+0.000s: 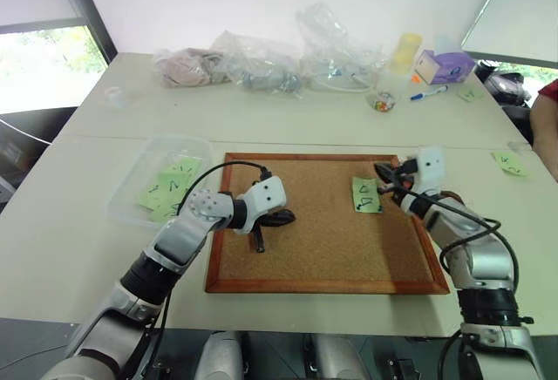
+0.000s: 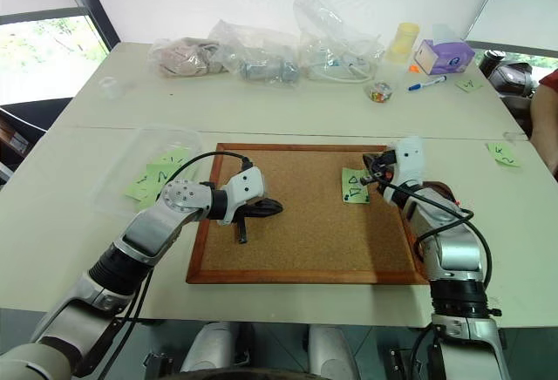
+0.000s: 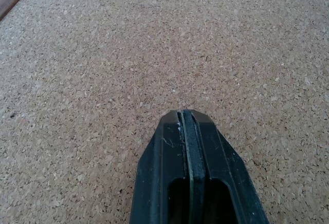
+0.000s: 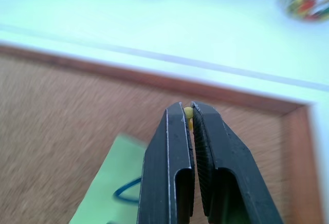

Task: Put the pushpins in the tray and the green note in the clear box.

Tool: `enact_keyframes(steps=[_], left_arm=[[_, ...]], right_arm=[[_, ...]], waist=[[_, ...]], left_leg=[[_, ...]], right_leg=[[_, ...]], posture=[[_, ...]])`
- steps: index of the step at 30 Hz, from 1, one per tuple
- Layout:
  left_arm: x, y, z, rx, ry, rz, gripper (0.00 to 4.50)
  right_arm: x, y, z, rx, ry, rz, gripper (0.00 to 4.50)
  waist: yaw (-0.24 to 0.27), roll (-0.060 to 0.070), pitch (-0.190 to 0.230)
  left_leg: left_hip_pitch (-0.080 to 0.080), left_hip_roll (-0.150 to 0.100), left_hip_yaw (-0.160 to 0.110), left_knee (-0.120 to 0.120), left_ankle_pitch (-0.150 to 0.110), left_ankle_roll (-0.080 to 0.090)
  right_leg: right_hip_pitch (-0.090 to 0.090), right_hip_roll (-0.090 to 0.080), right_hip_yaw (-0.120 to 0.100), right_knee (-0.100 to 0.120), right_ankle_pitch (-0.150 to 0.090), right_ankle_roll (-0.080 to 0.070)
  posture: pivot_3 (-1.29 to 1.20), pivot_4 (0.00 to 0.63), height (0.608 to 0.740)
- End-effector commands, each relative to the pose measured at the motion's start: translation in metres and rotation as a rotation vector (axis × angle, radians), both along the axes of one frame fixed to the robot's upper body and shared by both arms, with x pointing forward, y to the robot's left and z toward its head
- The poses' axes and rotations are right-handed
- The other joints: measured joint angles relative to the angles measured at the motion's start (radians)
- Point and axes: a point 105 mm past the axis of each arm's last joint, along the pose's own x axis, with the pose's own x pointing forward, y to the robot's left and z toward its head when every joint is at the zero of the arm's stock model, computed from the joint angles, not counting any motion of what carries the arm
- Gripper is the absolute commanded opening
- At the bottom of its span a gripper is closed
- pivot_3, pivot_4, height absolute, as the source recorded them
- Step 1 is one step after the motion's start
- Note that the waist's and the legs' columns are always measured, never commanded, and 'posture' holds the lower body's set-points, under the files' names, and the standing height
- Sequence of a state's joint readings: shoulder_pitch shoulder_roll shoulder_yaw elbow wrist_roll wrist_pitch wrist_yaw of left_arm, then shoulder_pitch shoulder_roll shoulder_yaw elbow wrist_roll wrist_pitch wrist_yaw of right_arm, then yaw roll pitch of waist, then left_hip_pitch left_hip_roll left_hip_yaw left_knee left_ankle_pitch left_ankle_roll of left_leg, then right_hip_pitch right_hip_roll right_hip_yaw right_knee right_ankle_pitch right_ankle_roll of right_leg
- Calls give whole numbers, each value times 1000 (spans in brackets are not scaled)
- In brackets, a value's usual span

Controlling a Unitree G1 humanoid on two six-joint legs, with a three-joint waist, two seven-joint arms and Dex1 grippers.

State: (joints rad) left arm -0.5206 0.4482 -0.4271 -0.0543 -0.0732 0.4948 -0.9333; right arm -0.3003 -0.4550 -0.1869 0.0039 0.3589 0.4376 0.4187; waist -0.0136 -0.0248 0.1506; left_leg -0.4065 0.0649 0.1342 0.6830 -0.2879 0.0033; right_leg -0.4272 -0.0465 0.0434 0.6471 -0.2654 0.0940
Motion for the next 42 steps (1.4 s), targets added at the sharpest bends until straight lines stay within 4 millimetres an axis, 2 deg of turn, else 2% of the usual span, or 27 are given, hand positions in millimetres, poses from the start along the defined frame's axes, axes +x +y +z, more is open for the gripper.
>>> enact_keyframes(steps=[1,5,7,9,13,15,19,23,32,35,38,41,42], left_arm=[[-5,5,-24,67,79,12,0],[-5,5,-24,68,77,12,0],[-5,6,-20,54,61,8,0],[-4,5,-18,43,47,4,0],[-3,5,-17,41,41,4,0],[-3,5,-17,41,39,3,0],[-1,1,-16,45,28,-15,0],[0,0,-16,45,26,-21,0],[1,0,-16,44,24,-14,0],[1,0,-16,43,24,-9,0],[1,1,-16,42,24,-5,0],[2,1,-16,41,23,-2,0],[2,1,-16,41,22,-1,0]], right_arm=[[0,1,17,11,-55,13,167],[-2,-5,21,4,-76,-21,167],[-19,-39,31,-22,-115,-166,167],[-36,-63,33,-69,-122,-273,167],[-58,-82,22,-116,-81,-363,167],[-65,-87,16,-118,-57,-390,167],[-76,-102,-9,-140,44,-458,167],[-74,-105,-20,-131,82,-467,167],[-68,-104,-32,-108,129,-453,167],[-68,-105,-33,-104,129,-455,1066],[-67,-105,-33,-101,131,-458,2561],[-67,-106,-33,-101,132,-463,4246],[-67,-107,-33,-100,133,-466,4436]], waist=[[0,0,0],[0,1,0],[6,1,-1],[6,1,-1],[-2,3,-2],[-4,5,-3],[-3,8,-5],[0,9,-6],[1,10,-6],[1,10,-6],[1,10,-6],[1,10,-6],[1,10,-6]], left_leg=[[0,0,0,0,0,0],[0,0,0,0,0,0],[0,0,0,0,0,0],[-1,0,-1,0,0,0],[0,0,0,0,0,0],[1,0,-1,0,0,0],[2,0,-1,0,0,0],[2,0,-1,0,0,0],[2,-1,-1,0,0,0],[2,-1,-1,0,0,0],[2,-1,-1,0,0,0],[2,-1,-1,0,0,0],[2,-1,-1,0,0,0]], right_leg=[[0,0,0,0,0,0],[0,0,0,0,0,0],[0,0,0,0,0,0],[0,0,0,0,-1,1],[0,0,1,0,-1,1],[1,0,1,0,-2,-1],[2,0,1,0,-3,-2],[2,0,2,0,-3,-2],[2,0,2,0,-3,-2],[3,0,2,0,-3,-2],[2,0,2,0,-3,-2],[2,0,2,0,-3,-2],[3,0,2,0,-3,-2]], posture=[[0,150,737],[0,150,737],[0,150,737],[0,150,737],[0,150,737],[0,150,737],[0,150,737],[0,150,737],[0,150,737],[0,150,737],[0,150,737],[0,150,737],[0,150,737]])
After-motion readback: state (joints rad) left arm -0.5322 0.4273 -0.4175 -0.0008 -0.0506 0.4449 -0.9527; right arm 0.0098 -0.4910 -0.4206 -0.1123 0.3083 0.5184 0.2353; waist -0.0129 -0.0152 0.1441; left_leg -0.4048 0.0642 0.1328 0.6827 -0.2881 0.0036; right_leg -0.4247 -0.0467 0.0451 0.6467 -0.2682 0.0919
